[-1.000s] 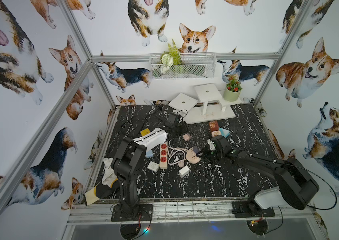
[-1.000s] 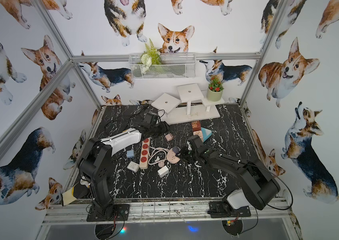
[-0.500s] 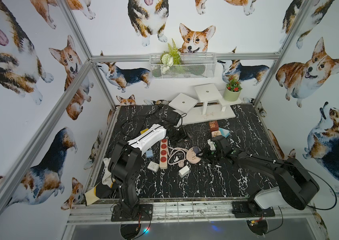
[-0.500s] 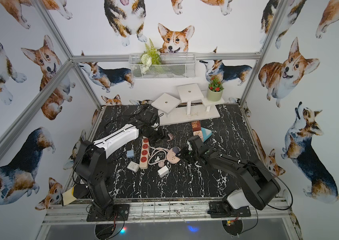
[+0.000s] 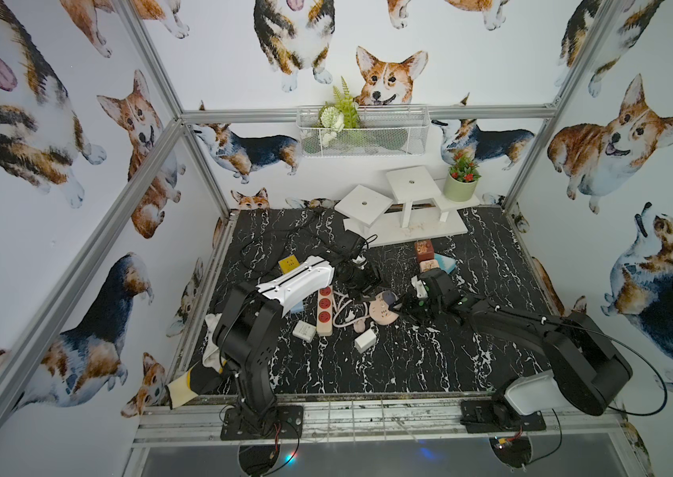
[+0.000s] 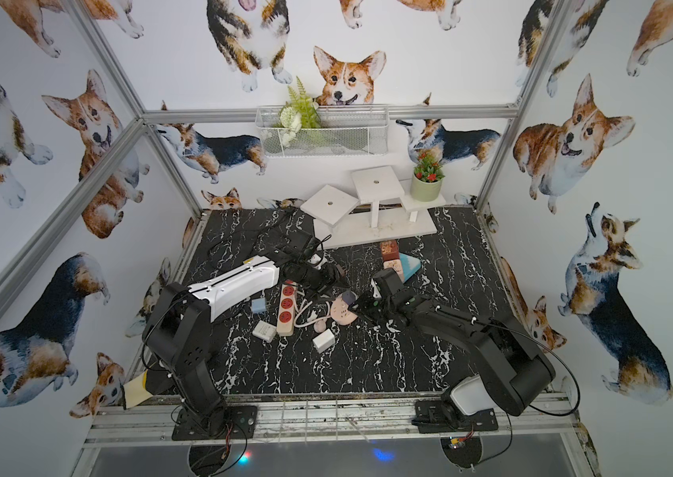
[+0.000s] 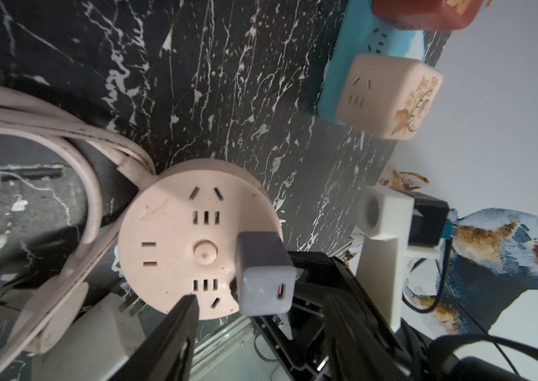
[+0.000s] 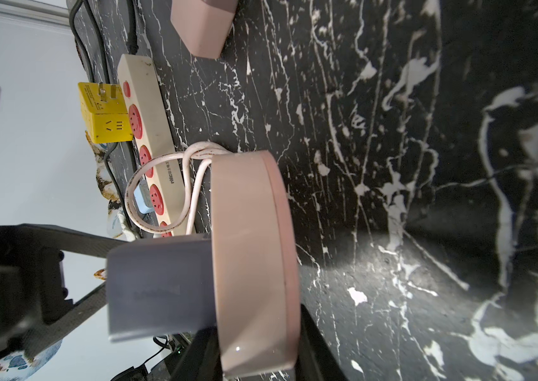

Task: Pull the plug off the socket
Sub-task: Remove the plug from the socket.

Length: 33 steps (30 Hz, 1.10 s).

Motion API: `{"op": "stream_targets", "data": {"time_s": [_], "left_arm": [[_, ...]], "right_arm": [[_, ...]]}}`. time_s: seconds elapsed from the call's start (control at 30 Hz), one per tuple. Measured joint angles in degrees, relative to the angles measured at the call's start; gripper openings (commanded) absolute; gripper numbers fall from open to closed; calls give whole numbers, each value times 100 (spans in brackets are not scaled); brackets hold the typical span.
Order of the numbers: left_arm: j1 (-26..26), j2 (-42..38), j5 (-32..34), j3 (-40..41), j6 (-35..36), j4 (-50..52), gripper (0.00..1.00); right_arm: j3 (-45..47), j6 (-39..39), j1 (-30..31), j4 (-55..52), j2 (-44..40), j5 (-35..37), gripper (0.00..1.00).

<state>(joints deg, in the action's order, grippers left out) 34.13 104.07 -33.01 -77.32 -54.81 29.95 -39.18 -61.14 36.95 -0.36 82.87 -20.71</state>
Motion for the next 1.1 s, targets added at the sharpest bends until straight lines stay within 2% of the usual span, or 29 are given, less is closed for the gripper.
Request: {"op": "stream_targets", "data": {"time_s": [0.27,0.63,0.7,0.83,1.1], "left_arm": [[190,466,4,-581,98,492,52],[234,629,11,-693,85,754,35],[234,647,35,-739,105,800,28],[229,721,52,-892,155,970,0],[177,737,33,-990,249,1143,0]], "right_arm": [[-24,83,17,-28,20,37,0],[-26,83,44,131,127,-2,0],[-15,85,55,162,133,28,0],[37,76,61,254,122,96,0],[306,-39,92,501,-2,260,0]]}}
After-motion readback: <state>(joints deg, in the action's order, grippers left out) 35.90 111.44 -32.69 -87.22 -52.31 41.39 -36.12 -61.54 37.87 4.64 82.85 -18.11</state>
